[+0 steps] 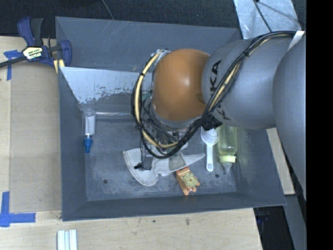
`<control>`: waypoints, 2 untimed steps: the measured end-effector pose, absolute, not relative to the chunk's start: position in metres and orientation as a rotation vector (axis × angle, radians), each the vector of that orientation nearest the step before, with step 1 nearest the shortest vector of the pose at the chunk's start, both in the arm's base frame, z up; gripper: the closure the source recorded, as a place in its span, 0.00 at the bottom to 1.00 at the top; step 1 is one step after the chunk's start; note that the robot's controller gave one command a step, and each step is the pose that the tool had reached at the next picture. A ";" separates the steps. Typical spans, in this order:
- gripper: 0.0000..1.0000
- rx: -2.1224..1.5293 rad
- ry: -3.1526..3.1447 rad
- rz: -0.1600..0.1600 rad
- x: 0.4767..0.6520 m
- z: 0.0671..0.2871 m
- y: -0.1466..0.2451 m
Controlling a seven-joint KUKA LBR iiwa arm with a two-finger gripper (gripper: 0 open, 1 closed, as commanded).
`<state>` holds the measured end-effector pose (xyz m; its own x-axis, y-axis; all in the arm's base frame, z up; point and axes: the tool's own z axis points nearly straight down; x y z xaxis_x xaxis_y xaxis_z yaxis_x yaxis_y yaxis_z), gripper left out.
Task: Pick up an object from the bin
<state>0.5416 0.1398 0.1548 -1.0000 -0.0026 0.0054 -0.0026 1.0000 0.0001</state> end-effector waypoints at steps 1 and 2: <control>0.00 0.000 -3.144 -0.002 0.544 0.159 0.139; 0.00 0.013 -3.150 -0.004 0.541 0.115 0.104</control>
Offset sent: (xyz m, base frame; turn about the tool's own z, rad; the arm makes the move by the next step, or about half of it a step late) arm -0.0047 -0.0559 -0.0638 -0.0037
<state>0.5407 0.1036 0.1150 -0.9999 -0.0084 -0.0082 -0.0084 1.0000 0.0025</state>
